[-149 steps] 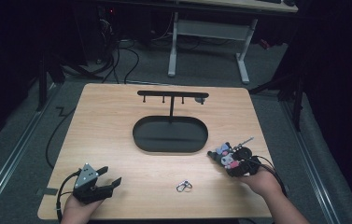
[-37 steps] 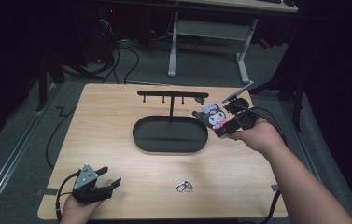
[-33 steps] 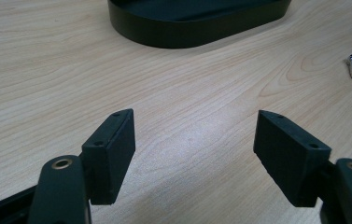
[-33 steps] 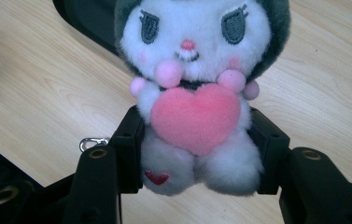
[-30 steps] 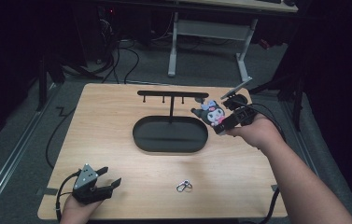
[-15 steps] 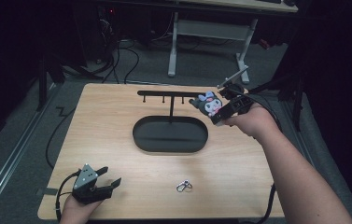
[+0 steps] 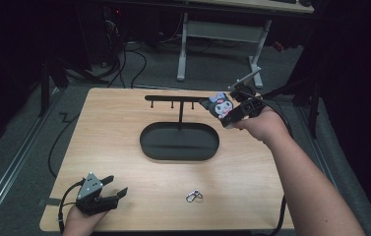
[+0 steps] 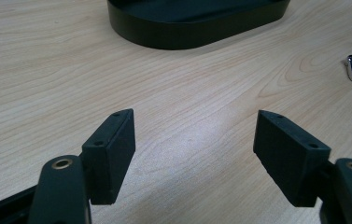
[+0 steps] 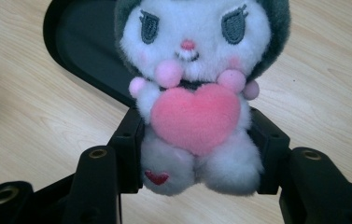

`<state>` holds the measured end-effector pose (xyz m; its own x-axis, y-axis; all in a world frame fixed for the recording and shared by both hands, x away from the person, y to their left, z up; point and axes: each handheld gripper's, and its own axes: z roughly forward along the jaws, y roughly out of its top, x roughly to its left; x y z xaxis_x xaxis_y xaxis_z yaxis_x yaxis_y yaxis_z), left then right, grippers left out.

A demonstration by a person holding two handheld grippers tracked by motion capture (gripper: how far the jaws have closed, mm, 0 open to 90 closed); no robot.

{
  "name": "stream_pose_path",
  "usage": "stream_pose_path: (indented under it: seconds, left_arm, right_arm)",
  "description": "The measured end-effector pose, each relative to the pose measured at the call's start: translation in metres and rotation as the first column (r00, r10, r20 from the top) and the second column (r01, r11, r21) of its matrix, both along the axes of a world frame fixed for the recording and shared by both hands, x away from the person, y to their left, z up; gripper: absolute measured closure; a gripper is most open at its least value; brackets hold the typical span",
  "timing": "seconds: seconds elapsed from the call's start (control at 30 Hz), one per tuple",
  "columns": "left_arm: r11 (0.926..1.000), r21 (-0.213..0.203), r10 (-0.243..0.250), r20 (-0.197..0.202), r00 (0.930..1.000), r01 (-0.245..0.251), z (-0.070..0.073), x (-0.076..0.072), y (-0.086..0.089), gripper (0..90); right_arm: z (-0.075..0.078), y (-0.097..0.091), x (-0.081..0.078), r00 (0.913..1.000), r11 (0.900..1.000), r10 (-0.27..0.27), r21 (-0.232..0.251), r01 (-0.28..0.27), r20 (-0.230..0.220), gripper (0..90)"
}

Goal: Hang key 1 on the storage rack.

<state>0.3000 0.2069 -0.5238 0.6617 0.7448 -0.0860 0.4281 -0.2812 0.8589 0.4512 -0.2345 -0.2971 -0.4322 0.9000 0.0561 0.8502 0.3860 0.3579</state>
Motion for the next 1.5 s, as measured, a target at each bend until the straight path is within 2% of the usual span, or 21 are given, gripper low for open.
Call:
stream_pose_path:
  seconds: [0.3, 0.47, 0.7, 0.97, 1.07, 1.17, 1.43, 1.5]
  left_arm:
    - [1.0, 0.005, -0.007, -0.002, 1.0, 0.007, 0.0, 0.0, -0.001, 30.2]
    - [0.9999, 0.008, -0.009, -0.003, 1.0, 0.009, -0.001, 0.0, -0.002, 30.3]
    - [0.9999, 0.012, -0.011, -0.003, 0.9999, 0.011, -0.001, 0.0, -0.003, 30.3]
    - [0.9998, 0.014, -0.014, -0.007, 0.9999, 0.014, -0.001, 0.0, -0.003, 30.4]
    - [0.9998, 0.014, -0.014, -0.006, 0.9999, 0.014, -0.001, 0.0, -0.003, 30.4]
    - [0.9998, 0.014, -0.015, -0.006, 0.9999, 0.015, -0.002, 0.0, -0.003, 30.4]
    - [0.9997, 0.017, -0.016, -0.009, 0.9998, 0.016, -0.002, 0.0, -0.002, 30.4]
    - [0.9997, 0.017, -0.015, -0.006, 0.9999, 0.015, -0.002, 0.0, -0.003, 30.5]
  right_arm:
    - [-0.014, -0.013, -0.003, 0.9994, 0.9994, -0.032, 0.015, 0.032, -0.014, 49.3]
    - [-0.025, -0.017, -0.006, 0.9994, 0.9995, -0.022, 0.02, 0.023, -0.026, 49.3]
    - [-0.041, -0.018, -0.006, 0.9989, 0.9997, -0.025, -0.004, 0.025, -0.04, 49.3]
    - [-0.053, -0.017, -0.002, 0.9984, 0.9996, -0.025, -0.018, 0.024, -0.052, 49.2]
    - [-0.058, -0.015, 0.0, 0.9981, 0.9995, -0.029, -0.016, 0.028, -0.055, 49.2]
    - [-0.069, -0.013, 0.004, 0.9981, 0.9998, -0.021, -0.003, 0.021, -0.058, 49.0]
    - [-0.081, -0.006, 0.01, 0.9977, 0.9997, -0.025, -0.007, 0.024, -0.063, 47.8]
    - [-0.084, -0.006, 0.011, 0.9978, 0.9996, -0.028, 0.005, 0.028, -0.061, 47.8]
